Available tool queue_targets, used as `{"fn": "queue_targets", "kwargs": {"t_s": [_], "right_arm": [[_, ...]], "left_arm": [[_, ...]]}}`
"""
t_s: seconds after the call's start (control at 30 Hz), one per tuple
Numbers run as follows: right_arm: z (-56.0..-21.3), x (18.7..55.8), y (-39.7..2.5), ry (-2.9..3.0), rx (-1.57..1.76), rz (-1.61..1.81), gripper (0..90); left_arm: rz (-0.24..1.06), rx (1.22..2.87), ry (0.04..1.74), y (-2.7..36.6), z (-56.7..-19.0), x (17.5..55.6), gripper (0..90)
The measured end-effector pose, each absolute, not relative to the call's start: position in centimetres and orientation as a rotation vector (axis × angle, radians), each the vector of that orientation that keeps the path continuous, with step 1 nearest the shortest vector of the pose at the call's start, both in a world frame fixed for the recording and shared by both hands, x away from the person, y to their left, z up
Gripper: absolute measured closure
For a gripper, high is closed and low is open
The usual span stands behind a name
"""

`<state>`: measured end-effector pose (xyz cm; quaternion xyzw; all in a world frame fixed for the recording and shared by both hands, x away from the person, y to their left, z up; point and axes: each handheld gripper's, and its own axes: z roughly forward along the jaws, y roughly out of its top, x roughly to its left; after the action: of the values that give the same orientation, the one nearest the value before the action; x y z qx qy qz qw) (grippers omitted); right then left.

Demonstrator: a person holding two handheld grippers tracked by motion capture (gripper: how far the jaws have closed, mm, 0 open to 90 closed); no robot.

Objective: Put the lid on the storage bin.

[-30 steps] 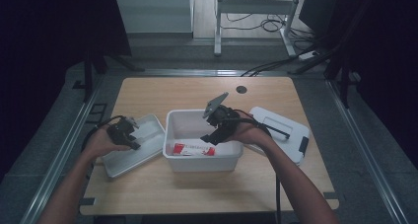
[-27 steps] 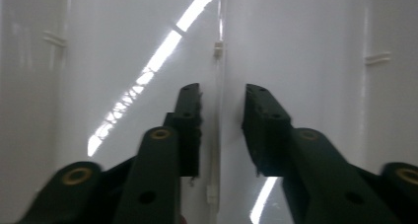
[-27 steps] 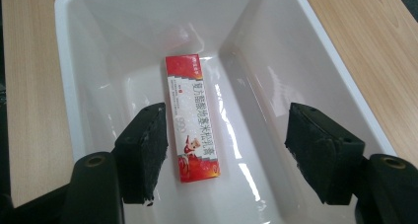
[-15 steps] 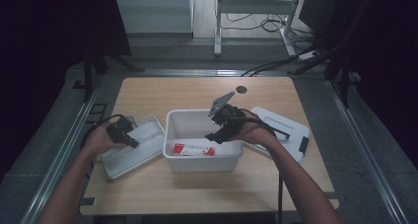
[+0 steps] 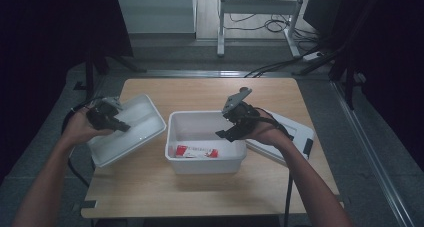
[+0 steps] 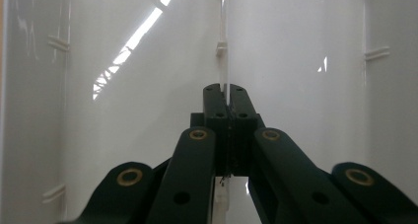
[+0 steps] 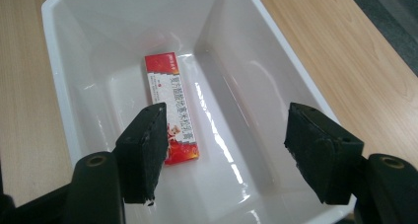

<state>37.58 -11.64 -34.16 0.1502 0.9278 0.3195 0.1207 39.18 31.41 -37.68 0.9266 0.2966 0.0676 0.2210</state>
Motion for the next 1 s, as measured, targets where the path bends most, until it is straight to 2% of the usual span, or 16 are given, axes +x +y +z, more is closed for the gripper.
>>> {"fn": "queue_targets", "kwargs": {"t_s": [0.13,0.37,0.77,1.0], "right_arm": [[-34.1,37.7,-12.3,2.705,0.457,0.932,32.9],[-33.7,37.7,-13.4,2.675,0.482,0.955,33.0],[-33.8,37.7,-15.6,2.662,0.528,0.954,34.0],[-34.0,38.0,-16.2,2.653,0.555,0.953,34.4]], "left_arm": [[0.22,2.52,0.776,30.7,-34.1,39.0,89.7],[0.25,2.536,0.642,27.3,-31.1,38.3,89.8],[0.223,2.557,0.517,21.6,-30.1,39.6,89.7],[0.206,2.597,0.462,19.5,-30.0,40.5,89.7]]}}
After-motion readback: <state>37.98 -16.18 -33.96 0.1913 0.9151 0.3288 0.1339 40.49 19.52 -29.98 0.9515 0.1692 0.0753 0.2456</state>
